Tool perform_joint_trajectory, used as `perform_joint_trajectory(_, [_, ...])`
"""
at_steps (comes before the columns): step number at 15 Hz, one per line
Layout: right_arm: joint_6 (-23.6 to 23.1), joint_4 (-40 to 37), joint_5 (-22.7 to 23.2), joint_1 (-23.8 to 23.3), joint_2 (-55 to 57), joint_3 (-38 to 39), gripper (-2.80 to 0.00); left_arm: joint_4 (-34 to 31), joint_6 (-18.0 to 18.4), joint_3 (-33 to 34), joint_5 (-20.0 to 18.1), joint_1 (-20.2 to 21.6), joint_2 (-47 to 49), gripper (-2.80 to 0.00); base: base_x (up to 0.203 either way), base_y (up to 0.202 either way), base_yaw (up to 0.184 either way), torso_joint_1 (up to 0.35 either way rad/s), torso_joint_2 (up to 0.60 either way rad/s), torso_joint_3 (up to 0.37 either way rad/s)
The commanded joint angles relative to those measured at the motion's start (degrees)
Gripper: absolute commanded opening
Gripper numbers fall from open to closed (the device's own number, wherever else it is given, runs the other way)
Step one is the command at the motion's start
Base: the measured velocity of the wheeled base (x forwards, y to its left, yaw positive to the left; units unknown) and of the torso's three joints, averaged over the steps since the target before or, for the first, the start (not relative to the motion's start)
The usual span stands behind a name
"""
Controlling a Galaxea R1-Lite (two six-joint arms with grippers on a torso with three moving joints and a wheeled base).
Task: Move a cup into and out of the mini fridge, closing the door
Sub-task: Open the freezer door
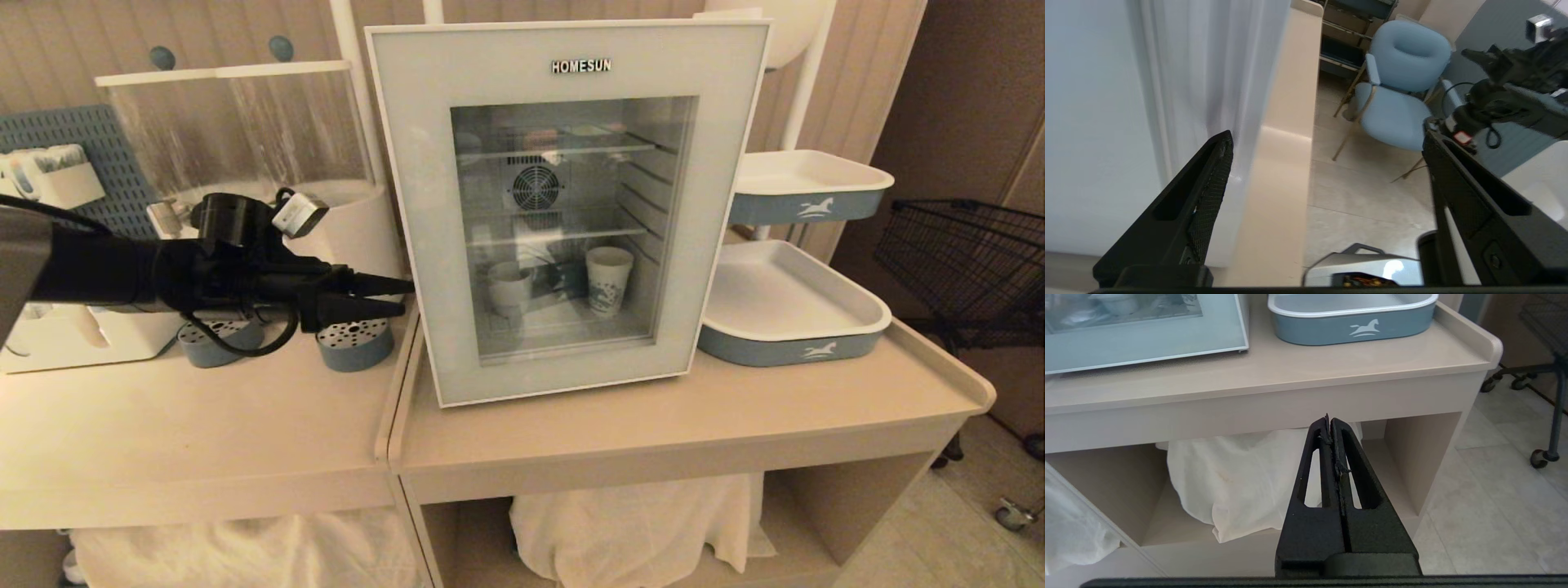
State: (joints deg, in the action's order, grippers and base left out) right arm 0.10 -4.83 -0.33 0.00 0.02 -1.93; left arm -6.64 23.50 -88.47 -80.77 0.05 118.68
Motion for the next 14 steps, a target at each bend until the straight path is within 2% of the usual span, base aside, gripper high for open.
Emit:
perform_joint_trajectory(1, [0.0,0.0,0.0,0.0,0.1,0.0,-2.80,2.2,0.1,-0.7,1.0,-0.1,1.5,0.00,0.000,0.000,0.000,0.000,0.00,0.000])
perform_joint_trajectory(5, [0.0,0.0,0.0,0.0,0.1,0.0,-2.80,6.4,0.0,-0.9,4.7,-1.0,4.1,0.00,0.000,0.000,0.000,0.000,0.00,0.000])
perform_joint_trajectory(14, [-0.1,0.1,0.1,0.0,0.1,0.0,-2.80,6.7,0.0,-0.5,4.6,-1.9,1.6,0.00,0.000,0.000,0.000,0.000,0.00,0.000])
